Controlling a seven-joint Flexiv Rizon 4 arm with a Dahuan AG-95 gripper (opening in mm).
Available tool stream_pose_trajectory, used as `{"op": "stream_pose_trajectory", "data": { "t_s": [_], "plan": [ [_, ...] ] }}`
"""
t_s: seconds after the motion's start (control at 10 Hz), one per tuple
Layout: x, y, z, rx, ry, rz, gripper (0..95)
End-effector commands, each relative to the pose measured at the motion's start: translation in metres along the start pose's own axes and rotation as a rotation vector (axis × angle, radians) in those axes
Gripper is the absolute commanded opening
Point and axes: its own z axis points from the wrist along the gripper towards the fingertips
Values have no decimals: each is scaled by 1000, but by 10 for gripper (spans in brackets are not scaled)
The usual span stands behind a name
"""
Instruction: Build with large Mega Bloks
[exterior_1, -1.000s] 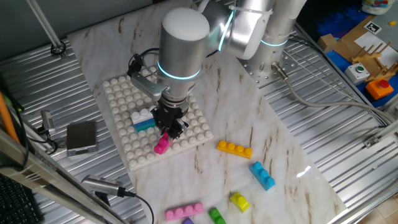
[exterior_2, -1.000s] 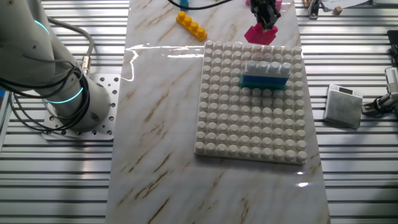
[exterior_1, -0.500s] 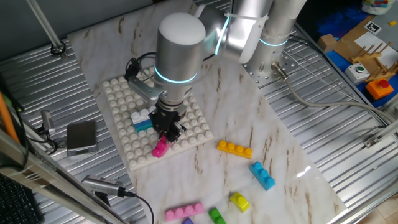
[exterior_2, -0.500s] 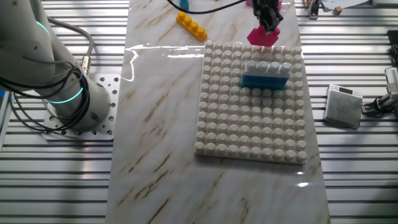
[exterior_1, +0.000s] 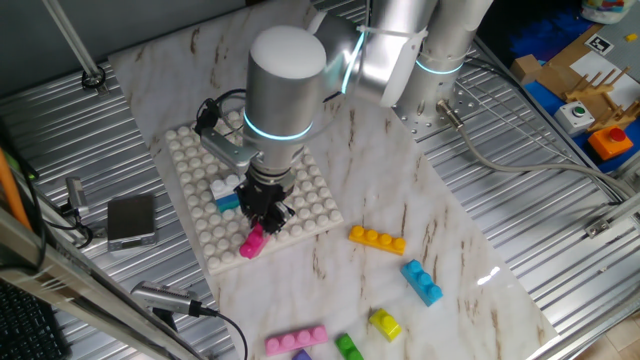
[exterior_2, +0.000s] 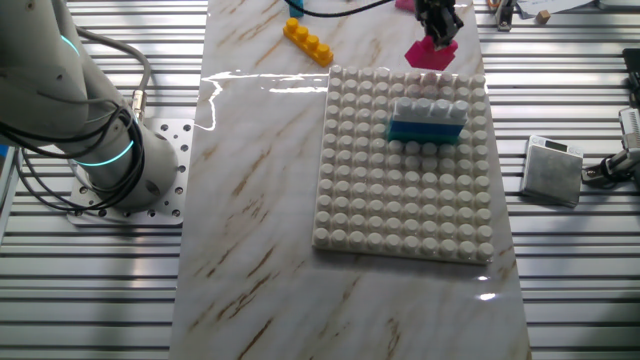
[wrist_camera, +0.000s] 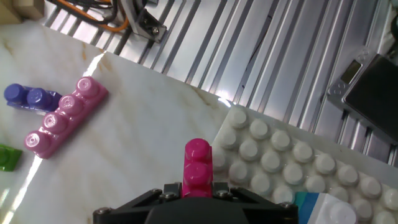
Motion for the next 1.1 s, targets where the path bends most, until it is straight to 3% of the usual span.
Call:
{"op": "stream_pose_trajectory", "data": {
  "t_s": [0.1,0.3,1.0,1.1],
  "plan": [
    [1,-3,3,22,-10,-23,0],
    [3,-6,4,36,-13,-45,0],
    [6,-8,5,29,-7,-66,0],
    [10,-9,4,20,7,-72,0]
  ]
}}
